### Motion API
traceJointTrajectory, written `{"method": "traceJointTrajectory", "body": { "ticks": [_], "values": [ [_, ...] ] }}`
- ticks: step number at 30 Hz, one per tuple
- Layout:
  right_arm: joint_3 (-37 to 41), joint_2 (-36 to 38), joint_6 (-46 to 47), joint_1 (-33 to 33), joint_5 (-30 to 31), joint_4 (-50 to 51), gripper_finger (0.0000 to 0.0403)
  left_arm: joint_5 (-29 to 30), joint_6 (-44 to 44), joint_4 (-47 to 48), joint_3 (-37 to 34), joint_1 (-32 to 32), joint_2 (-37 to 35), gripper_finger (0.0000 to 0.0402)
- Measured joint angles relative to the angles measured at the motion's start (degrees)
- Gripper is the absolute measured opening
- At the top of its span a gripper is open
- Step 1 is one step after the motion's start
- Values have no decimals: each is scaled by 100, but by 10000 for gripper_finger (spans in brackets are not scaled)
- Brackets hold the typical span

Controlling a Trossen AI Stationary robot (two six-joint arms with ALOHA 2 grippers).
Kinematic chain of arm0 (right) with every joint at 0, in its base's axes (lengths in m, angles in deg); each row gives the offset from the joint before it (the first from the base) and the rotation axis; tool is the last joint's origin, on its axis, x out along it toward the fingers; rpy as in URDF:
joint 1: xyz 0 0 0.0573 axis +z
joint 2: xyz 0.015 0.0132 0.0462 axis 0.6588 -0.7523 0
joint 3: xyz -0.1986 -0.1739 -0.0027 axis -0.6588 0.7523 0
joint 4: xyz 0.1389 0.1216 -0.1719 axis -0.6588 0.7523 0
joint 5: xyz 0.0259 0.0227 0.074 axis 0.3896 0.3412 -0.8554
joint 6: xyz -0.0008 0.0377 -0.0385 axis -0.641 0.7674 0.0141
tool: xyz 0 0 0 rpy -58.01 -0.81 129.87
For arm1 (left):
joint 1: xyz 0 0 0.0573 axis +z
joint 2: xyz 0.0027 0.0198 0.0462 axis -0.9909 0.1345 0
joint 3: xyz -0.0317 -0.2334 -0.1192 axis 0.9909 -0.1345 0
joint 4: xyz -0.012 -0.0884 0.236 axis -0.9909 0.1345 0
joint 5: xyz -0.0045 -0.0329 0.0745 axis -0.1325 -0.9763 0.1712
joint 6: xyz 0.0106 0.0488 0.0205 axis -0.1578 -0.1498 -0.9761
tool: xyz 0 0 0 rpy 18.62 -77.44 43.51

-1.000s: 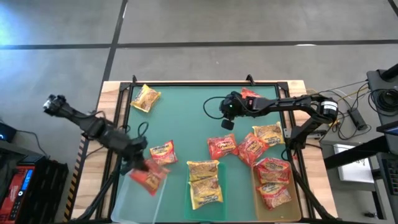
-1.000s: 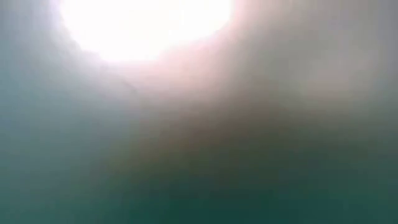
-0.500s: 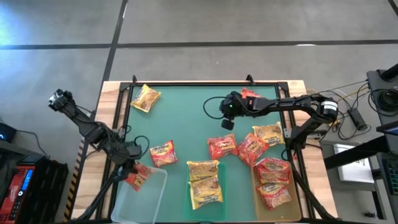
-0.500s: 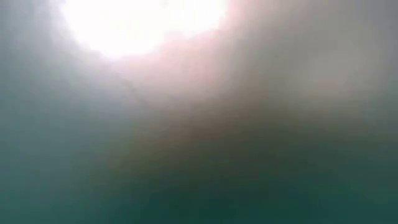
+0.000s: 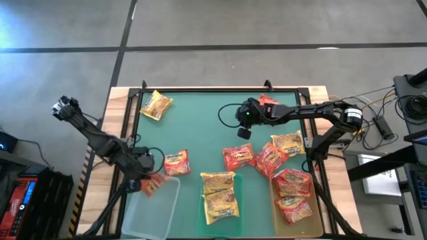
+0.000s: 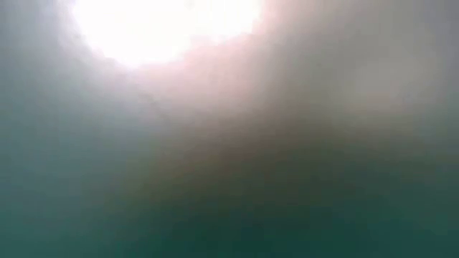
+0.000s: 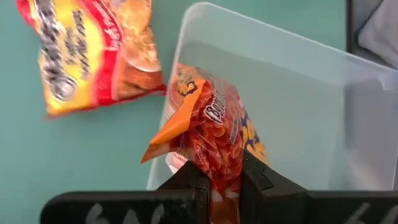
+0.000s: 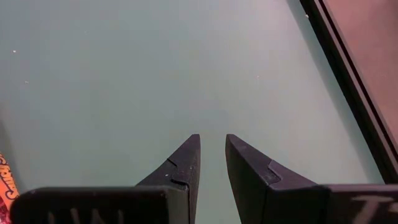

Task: Sort Maruchan noodles
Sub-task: Put the orange noodle pack into the white bin

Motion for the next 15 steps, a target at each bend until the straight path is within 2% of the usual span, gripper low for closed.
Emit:
{"method": "traceJointTrajectory", "body": {
  "ticks": [15],
  "values": [
    [0, 0, 0, 2, -2, 0, 66, -152, 394, 607, 119, -9, 602, 14]
  ]
}}
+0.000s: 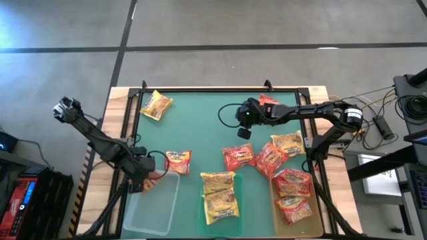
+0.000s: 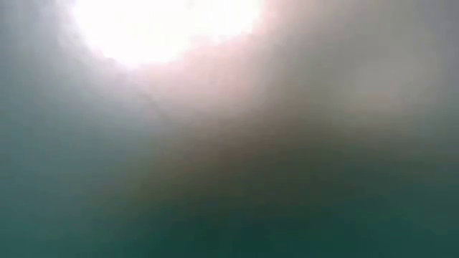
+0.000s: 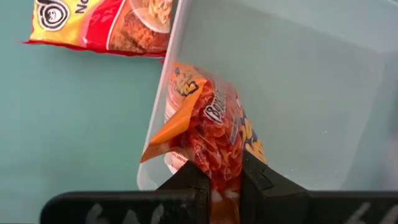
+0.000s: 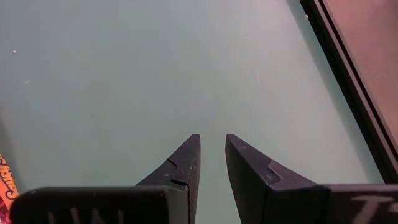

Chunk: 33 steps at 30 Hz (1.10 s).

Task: Sort Maruchan noodles
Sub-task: Put the orange noodle pack into the white bin, then put the red noodle pack into the orange bin

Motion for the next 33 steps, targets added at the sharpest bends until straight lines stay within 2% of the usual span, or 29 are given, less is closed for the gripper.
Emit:
{"method": "traceJointTrajectory", "body": {
  "ticks": [6, 15, 18, 23, 26, 33],
  "values": [
    [0, 0, 0, -1, 0, 0, 66, 9, -38, 59, 342, 0, 223, 30],
    [0, 0, 0, -1, 0, 0, 66, 145, -26, 450, 476, 0, 324, 103],
    [0, 0, 0, -1, 0, 0, 66, 302, 8, 923, 552, 0, 296, 122],
    [0, 0, 0, -1, 0, 0, 66, 1139, 364, 1900, 1036, 2, 292, 143],
    [0, 0, 0, -2, 0, 0, 66, 1725, 512, 1980, 1248, 4, 289, 150],
    [0, 1, 0, -1, 1, 0, 66, 3036, 767, 1796, 1234, 48, 289, 153]
  ]
}}
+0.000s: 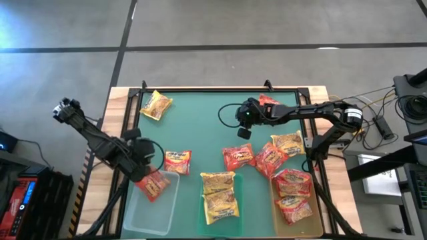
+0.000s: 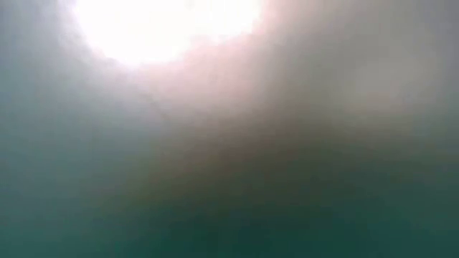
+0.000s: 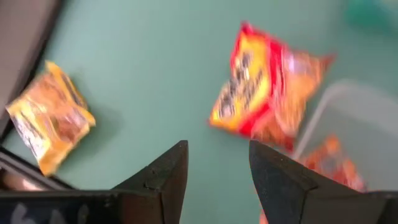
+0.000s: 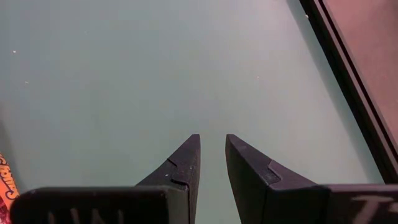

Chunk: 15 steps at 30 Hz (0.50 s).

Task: Sort Maruchan noodles
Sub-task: Put the red noodle pack into the orange bin

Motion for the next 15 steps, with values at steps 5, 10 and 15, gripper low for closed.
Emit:
{"method": "traceJointTrajectory", "body": {
  "ticks": [5, 10, 15],
  "values": [
    [0, -1, 0, -1, 0, 0, 66, 939, 222, -297, 0, 190, 25, 153],
    [0, -1, 0, -1, -1, 0, 66, 1274, 320, -770, -141, 689, 149, 153],
    [0, 0, 0, -1, -1, 0, 66, 608, -482, -1802, -502, 1371, 336, 153]
  ]
}}
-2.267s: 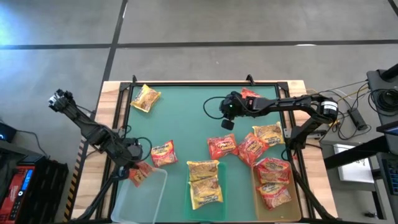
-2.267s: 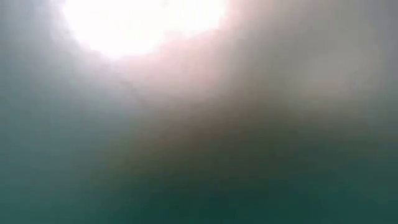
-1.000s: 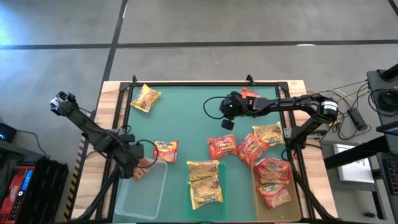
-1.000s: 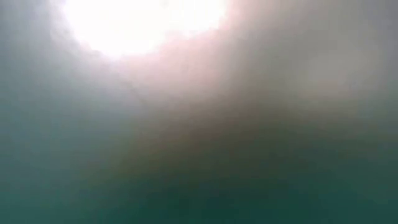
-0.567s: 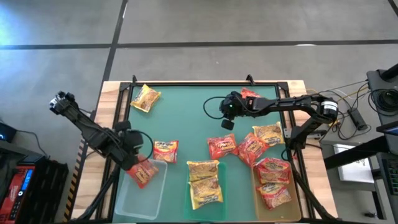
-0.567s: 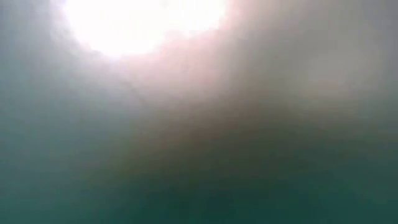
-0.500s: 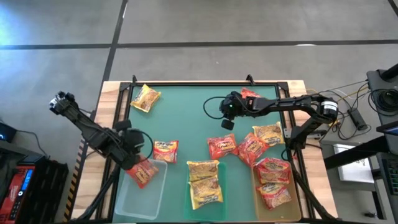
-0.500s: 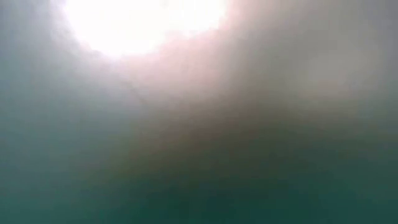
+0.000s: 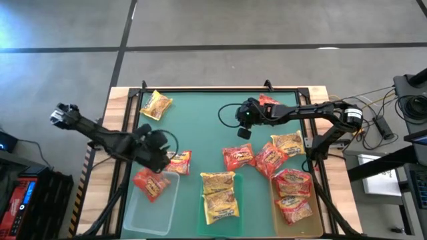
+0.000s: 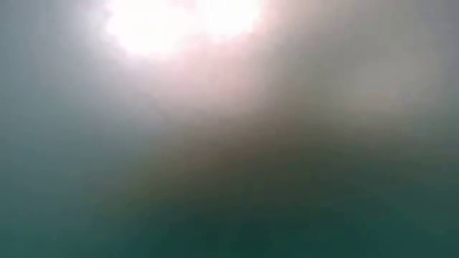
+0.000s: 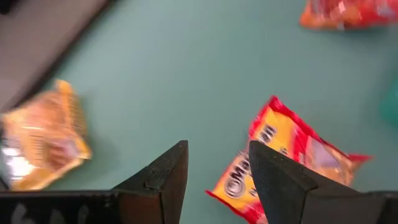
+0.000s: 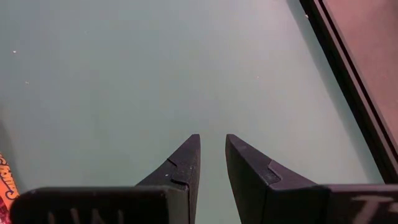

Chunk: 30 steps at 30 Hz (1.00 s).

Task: Sort Maruchan noodles
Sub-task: Put the red noodle pack into the orange bin

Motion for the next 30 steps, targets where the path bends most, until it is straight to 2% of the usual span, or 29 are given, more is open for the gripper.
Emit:
{"method": "traceJointTrajectory", "body": {
  "ticks": [6, 10, 23, 30],
  "values": [
    [0, -1, 0, 0, 0, 0, 66, -1240, -870, -838, -366, 790, 269, 153],
    [0, 1, 0, 0, 1, 0, 66, -1907, -985, -1328, -512, 1154, 569, 153],
    [-1, 1, 0, 1, 0, 0, 66, -3422, -991, -1435, -549, 1265, 1867, 153],
    [-2, 0, 0, 1, 1, 0, 66, -3458, -1289, -1523, -515, 1369, 2080, 153]
  ]
}}
